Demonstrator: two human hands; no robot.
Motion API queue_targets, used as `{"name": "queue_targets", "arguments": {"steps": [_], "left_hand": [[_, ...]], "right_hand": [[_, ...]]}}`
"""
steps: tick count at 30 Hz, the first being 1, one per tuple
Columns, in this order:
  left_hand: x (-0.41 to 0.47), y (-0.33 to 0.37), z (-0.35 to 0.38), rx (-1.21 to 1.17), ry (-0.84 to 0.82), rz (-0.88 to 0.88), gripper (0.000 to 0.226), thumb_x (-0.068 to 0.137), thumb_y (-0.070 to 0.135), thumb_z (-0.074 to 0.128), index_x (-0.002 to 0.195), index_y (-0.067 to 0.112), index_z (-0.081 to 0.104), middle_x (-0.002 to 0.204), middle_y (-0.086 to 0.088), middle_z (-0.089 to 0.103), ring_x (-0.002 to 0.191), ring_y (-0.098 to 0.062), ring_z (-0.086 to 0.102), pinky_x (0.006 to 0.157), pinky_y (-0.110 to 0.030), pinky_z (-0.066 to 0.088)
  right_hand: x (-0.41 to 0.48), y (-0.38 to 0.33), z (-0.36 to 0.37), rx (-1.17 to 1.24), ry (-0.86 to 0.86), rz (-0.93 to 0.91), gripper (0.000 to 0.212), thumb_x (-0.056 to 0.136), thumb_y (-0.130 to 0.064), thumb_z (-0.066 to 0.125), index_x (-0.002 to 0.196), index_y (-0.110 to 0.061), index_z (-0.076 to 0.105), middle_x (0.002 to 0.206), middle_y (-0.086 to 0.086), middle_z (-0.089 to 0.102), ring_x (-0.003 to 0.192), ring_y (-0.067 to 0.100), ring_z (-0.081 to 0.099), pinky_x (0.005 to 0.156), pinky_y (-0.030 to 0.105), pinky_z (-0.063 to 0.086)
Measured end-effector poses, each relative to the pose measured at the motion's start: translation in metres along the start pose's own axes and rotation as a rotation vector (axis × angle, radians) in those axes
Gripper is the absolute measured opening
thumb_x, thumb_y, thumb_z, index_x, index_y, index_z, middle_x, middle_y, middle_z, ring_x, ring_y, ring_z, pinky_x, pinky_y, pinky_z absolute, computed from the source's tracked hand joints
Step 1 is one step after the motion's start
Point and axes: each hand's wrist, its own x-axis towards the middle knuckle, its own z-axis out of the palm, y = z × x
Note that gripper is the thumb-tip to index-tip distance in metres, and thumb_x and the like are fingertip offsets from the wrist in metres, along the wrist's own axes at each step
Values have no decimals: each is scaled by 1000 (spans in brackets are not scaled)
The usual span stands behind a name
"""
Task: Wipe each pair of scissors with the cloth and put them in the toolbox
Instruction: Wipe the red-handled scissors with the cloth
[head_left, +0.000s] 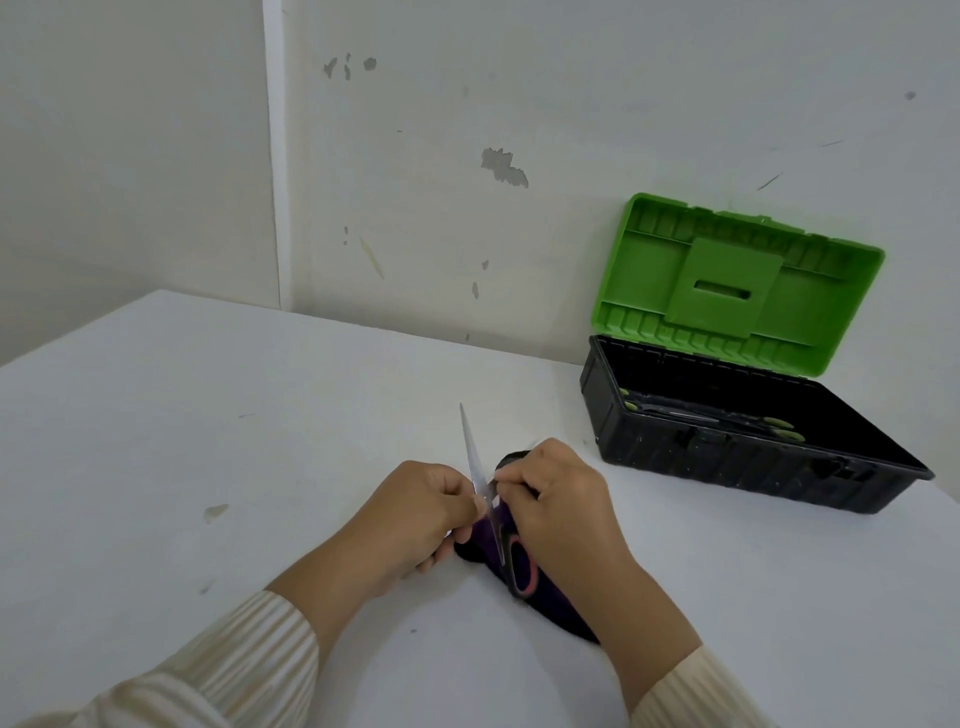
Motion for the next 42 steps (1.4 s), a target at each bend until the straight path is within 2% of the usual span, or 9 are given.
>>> {"name": "queue_targets", "arguments": {"steps": [4, 8, 10, 16, 19, 26, 31, 36, 42], "left_hand": [[-2, 2, 0, 2, -34, -5, 26, 88, 13, 60, 63, 8, 54, 34, 7, 48, 27, -7, 34, 36, -15, 25], [-4, 2, 0, -1, -77, -19, 27, 88, 14, 61, 61, 10, 56, 38, 6, 52, 30, -9, 36, 36, -17, 28], [-4, 1, -2, -68, -65, -31, 28, 88, 13, 61, 61, 10, 58, 42, 3, 53, 32, -10, 37, 37, -19, 28], [2, -1, -11, -232, 18, -30, 18, 87, 13, 62, 85, -4, 66, 56, -6, 55, 40, -14, 41, 38, -20, 31], [3, 0, -14, -309, -2, -56, 11, 87, 12, 62, 80, 4, 66, 57, -4, 60, 41, -13, 45, 39, -21, 34], [9, -3, -20, -864, -72, -146, 12, 74, 16, 65, 83, 8, 68, 73, -8, 72, 50, -13, 61, 49, -23, 55], [7, -7, 11, -636, -65, -60, 13, 91, 11, 57, 83, 9, 67, 75, -4, 70, 65, -14, 63, 61, -25, 52], [10, -5, 4, -614, 63, -39, 21, 91, 10, 56, 71, 9, 60, 82, -14, 73, 73, -25, 65, 74, -39, 51], [3, -4, 7, -292, 94, -19, 20, 93, 17, 53, 74, 13, 57, 69, -11, 71, 59, -22, 66, 55, -27, 48]], "right_hand": [[-1, 2, -1, 12, -66, 21, 14, 85, -8, 60, 82, -11, 73, 87, 6, 61, 78, 19, 59, 70, 20, 46], [12, 27, -21, 37, 230, 241, 19, 86, -10, 57, 88, -20, 72, 94, 1, 60, 86, 12, 56, 74, -3, 33], [9, 29, -30, 98, 209, 266, 25, 87, -7, 54, 93, -23, 72, 100, -1, 57, 88, 6, 53, 73, -6, 31], [-1, 2, -30, 101, -372, 139, 13, 84, -35, 60, 76, -29, 68, 96, -8, 52, 88, 1, 52, 76, 13, 39], [0, 5, -29, 99, -390, 147, 23, 87, -30, 56, 65, -35, 58, 96, -6, 52, 86, 6, 52, 75, 15, 39], [2, 13, -25, 233, -224, 277, 25, 88, -24, 58, 63, -25, 60, 88, -3, 55, 82, 7, 54, 73, 16, 40], [-1, 6, -13, 200, -195, 218, 20, 88, -27, 57, 68, -22, 62, 83, -6, 51, 77, 2, 51, 66, 8, 37], [0, 11, -23, 237, -274, 185, 15, 85, -22, 61, 74, -23, 70, 91, -3, 61, 88, 5, 55, 79, 17, 41], [8, 43, -46, 593, 200, 398, 32, 83, -1, 61, 89, -32, 68, 86, -3, 66, 82, 10, 62, 78, 20, 48]]}}
